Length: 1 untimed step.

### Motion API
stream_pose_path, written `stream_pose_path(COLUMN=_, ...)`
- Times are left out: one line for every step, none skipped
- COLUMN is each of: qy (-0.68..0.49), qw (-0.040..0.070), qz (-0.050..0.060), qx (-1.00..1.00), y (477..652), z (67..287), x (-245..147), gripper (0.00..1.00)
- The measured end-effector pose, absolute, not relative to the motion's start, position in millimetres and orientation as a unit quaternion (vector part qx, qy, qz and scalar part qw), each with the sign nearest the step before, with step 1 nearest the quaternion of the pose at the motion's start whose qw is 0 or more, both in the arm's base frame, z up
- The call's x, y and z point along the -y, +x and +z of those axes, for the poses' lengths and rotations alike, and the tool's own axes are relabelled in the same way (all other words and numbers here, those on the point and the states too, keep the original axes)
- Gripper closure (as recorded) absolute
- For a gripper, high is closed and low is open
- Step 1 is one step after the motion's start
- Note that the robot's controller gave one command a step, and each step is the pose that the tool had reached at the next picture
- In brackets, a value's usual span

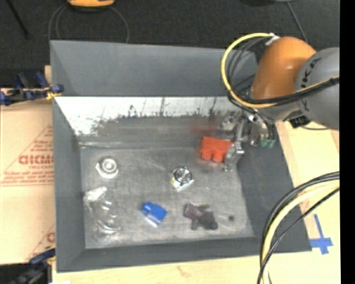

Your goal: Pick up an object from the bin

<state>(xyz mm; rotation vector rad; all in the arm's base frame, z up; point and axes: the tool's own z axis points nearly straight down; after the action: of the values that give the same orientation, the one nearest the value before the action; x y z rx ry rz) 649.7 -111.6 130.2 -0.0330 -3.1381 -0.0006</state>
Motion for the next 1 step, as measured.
stream_pose_path(qy=-0.05, qw=-0.007, qz=-0.001, qx=0.999, y=642.5, z=73.2, x=128.1, gripper=0.0)
